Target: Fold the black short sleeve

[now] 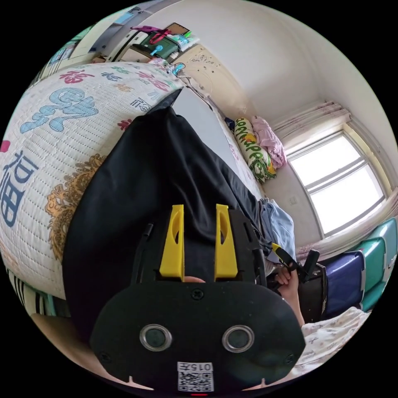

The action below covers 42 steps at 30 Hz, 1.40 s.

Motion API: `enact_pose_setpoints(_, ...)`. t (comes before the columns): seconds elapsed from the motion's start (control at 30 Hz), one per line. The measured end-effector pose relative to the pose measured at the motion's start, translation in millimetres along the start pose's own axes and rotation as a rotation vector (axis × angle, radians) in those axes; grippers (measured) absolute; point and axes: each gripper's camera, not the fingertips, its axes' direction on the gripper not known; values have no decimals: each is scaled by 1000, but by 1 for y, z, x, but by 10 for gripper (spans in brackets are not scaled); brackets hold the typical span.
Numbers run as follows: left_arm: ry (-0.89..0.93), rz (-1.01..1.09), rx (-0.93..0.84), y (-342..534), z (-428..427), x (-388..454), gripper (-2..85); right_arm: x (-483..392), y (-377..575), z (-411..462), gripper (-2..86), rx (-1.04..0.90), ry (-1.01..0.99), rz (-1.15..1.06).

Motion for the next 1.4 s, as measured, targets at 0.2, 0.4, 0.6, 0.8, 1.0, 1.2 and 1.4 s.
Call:
enact_pose_setpoints(0.2, 45, 35, -61, 11, -7, 4, 10, -25, 23, -22, 3, 0, 13, -64)
enact_pose_setpoints(0.4, 147, 72, -5, 57, -99, 10, 0, -67, 82, -71, 1, -67, -12, -208)
enact_pose_setpoints(0.6, 50, 163, -104, 138, -124, 33, 3, -99, 175, -80, 9, -206, 55, -230)
enact_pose_setpoints(0.8, -23, 127, -106, 184, -122, 36, 17, -122, 218, -102, 28, -238, 89, -145)
enact_pose_setpoints(1.0, -64, 190, -8, 230, -163, 43, 12, -194, 198, -273, -2, 217, -76, -41)
enact_pose_setpoints(1.2, 109, 118, 242, 271, -195, 26, -5, -334, 245, -483, -5, 958, -385, -257)
enact_pose_setpoints(1.4, 123, 274, 240, 290, -185, 56, -4, -393, 306, -564, -5, 1294, -740, -398)
